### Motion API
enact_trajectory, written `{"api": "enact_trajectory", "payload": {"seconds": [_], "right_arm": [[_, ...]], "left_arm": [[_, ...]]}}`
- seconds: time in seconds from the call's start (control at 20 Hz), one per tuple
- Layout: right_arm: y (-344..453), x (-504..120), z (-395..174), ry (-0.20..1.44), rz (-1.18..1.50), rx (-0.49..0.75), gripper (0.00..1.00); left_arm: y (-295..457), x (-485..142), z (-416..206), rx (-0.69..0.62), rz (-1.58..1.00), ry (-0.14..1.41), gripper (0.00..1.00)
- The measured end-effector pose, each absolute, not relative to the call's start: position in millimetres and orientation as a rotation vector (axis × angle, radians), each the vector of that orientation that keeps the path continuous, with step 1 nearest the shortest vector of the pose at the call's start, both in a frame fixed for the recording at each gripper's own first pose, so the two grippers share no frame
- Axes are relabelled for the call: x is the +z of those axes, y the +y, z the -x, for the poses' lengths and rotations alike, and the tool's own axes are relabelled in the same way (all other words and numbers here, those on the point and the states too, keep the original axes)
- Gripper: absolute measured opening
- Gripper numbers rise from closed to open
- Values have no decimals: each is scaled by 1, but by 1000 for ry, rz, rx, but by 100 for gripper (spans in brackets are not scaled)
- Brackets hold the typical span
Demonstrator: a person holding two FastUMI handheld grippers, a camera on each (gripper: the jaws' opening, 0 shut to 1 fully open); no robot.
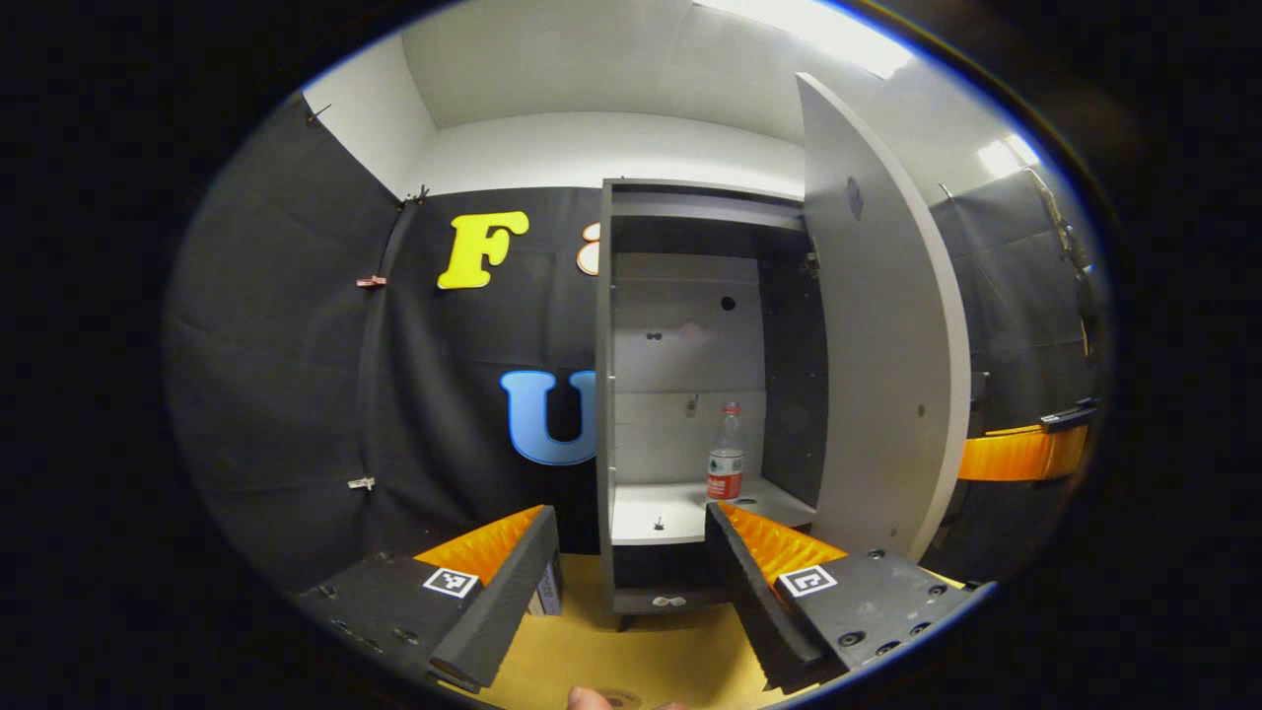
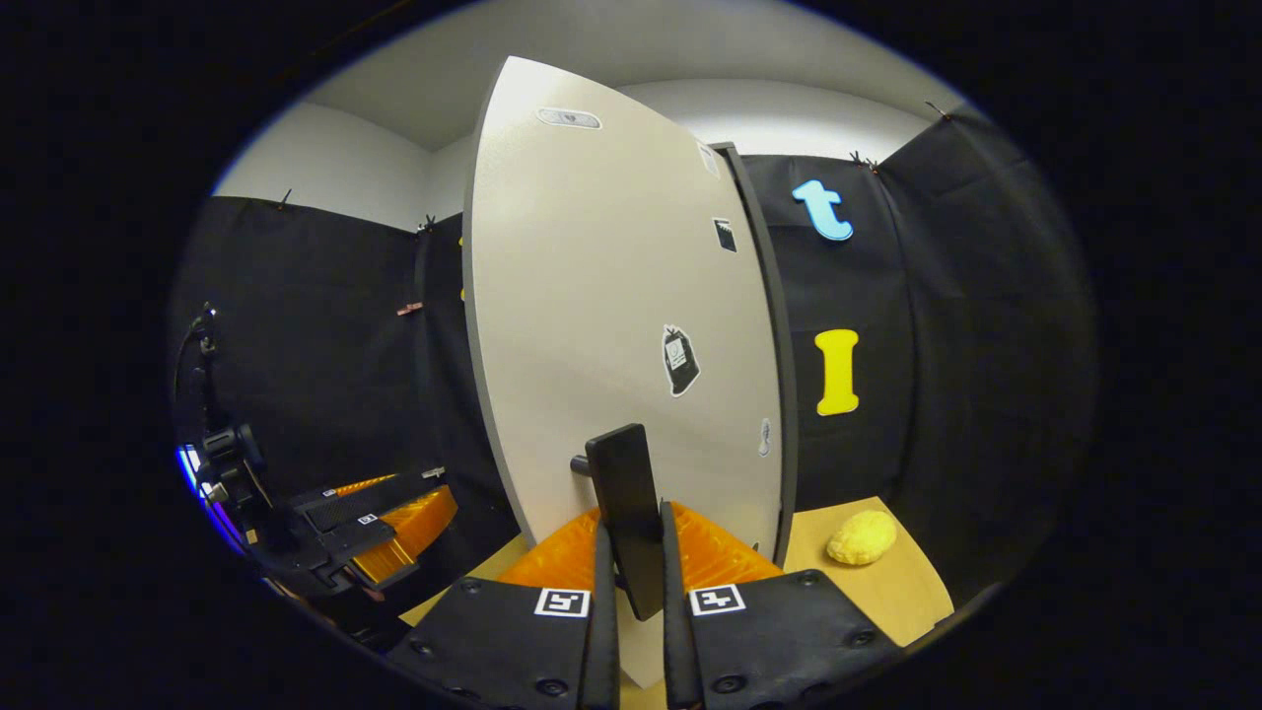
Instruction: Open the cabinet door with the right hand, grasp the bottle in the cabinet with the left hand and place it on the coaster, then close the cabinet door with the right hand.
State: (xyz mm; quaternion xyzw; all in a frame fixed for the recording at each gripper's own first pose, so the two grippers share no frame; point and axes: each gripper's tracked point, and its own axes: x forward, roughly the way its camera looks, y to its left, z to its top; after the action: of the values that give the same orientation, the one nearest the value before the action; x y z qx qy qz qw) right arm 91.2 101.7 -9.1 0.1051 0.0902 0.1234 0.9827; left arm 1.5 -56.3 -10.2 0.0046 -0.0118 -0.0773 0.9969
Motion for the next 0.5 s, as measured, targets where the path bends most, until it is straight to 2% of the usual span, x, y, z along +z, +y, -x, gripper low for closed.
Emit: {"api": "enact_trajectory", "payload": {"seconds": [0.5], "right_arm": [[69, -13, -82, 187, -202, 101, 19]], "left_arm": [[-111, -7, -14, -262, 9, -36, 95]]}}
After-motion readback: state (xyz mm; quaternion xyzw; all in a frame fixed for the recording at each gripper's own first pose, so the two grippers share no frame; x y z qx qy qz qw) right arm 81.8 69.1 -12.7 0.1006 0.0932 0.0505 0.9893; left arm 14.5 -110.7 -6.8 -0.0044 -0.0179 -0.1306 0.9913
